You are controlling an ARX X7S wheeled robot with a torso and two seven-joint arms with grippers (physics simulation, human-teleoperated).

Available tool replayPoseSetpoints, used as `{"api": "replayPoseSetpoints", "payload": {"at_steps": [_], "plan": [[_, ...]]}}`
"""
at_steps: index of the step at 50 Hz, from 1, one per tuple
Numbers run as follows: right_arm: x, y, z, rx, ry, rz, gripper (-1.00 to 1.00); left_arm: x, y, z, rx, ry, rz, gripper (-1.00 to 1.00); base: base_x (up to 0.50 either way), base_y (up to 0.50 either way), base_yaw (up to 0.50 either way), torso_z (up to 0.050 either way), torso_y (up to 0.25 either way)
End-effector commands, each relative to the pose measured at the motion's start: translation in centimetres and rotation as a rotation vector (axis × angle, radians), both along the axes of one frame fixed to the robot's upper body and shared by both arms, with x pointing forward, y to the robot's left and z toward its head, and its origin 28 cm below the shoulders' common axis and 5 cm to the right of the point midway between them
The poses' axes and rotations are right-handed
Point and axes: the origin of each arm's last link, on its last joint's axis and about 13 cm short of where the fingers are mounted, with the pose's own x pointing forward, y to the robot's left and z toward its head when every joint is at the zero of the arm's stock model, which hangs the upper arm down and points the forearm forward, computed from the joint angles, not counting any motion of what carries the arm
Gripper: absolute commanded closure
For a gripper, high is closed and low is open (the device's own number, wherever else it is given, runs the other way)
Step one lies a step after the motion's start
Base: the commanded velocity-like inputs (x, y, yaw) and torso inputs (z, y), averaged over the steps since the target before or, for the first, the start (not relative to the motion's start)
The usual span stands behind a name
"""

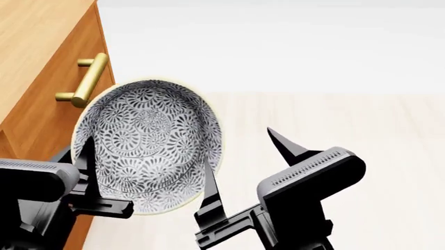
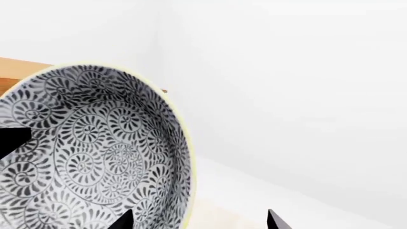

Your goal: Put the bowl on top of the cabinet.

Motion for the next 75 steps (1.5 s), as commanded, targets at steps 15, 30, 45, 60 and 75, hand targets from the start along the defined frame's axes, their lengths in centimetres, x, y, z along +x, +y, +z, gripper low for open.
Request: {"api": "replayPoseSetpoints", "payload": {"at_steps": [15, 30, 45, 60, 75], "plan": [[-1.6, -2.9, -0.5, 0.205, -0.005, -0.047, -1.00, 2.6, -0.7, -0.2, 0.137, 0.087, 0.016, 1.00, 0.00, 0.00, 0.00, 0.000, 0.001], [-3.7, -4.7, -1.5, 0.407, -0.048, -0.048, -1.00, 3.0, -1.7, 0.8, 0.269, 0.048, 0.028, 1.00, 0.00, 0.00, 0.00, 0.000, 0.001], [-5.2, -6.0, -5.5, 0.614, -0.074, -0.099, -1.00, 3.3, -3.0, 3.1, 0.311, 0.031, -0.024, 1.00, 0.00, 0.00, 0.00, 0.001, 0.000], [-6.0, -7.3, -9.5, 0.702, -0.066, -0.155, -1.00, 4.1, -4.9, 6.2, 0.357, -0.027, -0.013, 1.00, 0.00, 0.00, 0.00, 0.000, 0.001], [-6.0, -7.6, -9.8, 0.699, -0.075, -0.158, -1.00, 6.1, -6.6, 10.3, 0.442, -0.072, 0.064, 1.00, 0.00, 0.00, 0.00, 0.000, 0.001]]}}
